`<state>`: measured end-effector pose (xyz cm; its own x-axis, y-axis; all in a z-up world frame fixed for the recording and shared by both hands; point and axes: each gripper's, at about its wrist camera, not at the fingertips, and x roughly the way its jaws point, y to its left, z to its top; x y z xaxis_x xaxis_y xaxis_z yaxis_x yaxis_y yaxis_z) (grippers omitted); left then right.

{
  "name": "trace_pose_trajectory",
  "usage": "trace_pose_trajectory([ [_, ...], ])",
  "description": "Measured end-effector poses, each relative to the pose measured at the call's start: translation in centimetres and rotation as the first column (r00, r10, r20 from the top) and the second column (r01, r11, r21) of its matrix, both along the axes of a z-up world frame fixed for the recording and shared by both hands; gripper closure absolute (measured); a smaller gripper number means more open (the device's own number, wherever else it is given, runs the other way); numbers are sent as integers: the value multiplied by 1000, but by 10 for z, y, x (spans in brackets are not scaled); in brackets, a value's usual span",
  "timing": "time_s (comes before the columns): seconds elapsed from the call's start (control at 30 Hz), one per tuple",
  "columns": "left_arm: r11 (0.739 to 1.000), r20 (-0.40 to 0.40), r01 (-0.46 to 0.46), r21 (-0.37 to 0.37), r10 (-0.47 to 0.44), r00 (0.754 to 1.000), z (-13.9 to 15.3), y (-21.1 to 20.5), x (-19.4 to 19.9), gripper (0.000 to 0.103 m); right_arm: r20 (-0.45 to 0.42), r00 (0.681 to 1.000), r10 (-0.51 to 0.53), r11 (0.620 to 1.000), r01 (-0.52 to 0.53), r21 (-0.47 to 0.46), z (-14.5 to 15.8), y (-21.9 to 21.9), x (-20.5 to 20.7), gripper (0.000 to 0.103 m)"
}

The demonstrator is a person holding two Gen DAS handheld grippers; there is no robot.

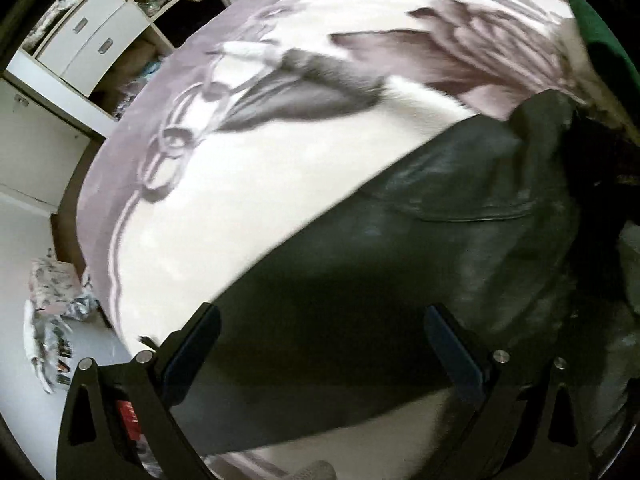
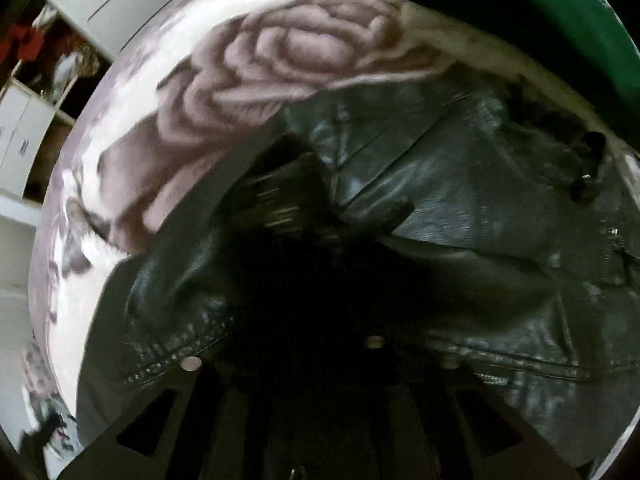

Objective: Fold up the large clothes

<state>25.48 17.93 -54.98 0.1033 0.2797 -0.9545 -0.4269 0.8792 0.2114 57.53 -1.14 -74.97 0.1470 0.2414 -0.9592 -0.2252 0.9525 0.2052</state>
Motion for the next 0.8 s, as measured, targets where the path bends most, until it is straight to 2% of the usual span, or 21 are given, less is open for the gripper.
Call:
trace_pose_trajectory([
  [0.03,1000,-4,-4,-5,4,1000,-1,5,6,0,-13,1000,5,999,-4,46,4,-4,-2,59],
  [0.07,1000,-3,-6,-11,6,1000,-1,6,2,0,-54,999,0,995,6,102,9,-15,-6,47],
  [0.1,1000,1,-3,-21,3,1000,-1,8,2,0,-100,994,-33,989,47,142,18,-32,-12,27],
  [0.13,1000,5,2,-26,-2,1000,1,11,1,0,-113,991,-73,982,91,165,27,-52,-18,25],
  [0.2,999,11,16,-36,-16,1000,2,3,-4,0,-108,978,-180,962,198,186,54,-104,-42,25],
  [0.27,998,8,29,-59,-28,1000,5,-7,-1,0,-113,948,-298,943,311,121,68,-154,-71,25],
  [0.33,996,1,53,-66,-53,999,3,-17,2,0,-98,911,-400,916,401,-7,71,-204,-102,25],
  [0.37,996,-3,66,-66,-67,998,2,-23,3,0,-88,892,-443,895,433,-111,66,-232,-121,25],
  [0.43,993,-9,99,-65,-99,995,-1,-38,5,0,-118,866,-486,867,461,-189,50,-270,-140,25],
  [0.5,989,-19,129,-67,-131,991,-3,-50,8,0,-168,839,-517,852,486,-193,18,-293,-151,28],
  [0.57,986,-16,151,-66,-153,988,-2,-62,9,0,-138,826,-547,831,516,-208,8,-316,-154,46],
  [0.6,985,-14,160,-58,-161,987,-2,-65,9,0,-98,802,-590,800,563,-206,7,-329,-155,57],
  [0.63,985,-14,165,-55,-166,986,-2,-67,8,0,-72,769,-635,766,615,-189,6,-342,-156,57],
  [0.7,986,-25,157,-53,-158,987,-3,-66,5,0,-50,677,-734,676,722,-147,2,-370,-166,57],
  [0.73,989,-34,136,-54,-138,990,-5,-60,0,0,-59,657,-751,659,741,-129,-2,-377,-171,57],
  [0.77,991,-41,116,-59,-119,992,-5,-55,-5,0,-72,654,-753,658,744,-119,-6,-379,-177,57],
  [0.8,993,-50,97,-64,-100,994,-6,-49,-10,0,-77,667,-741,670,731,-128,-7,-378,-179,57],
])
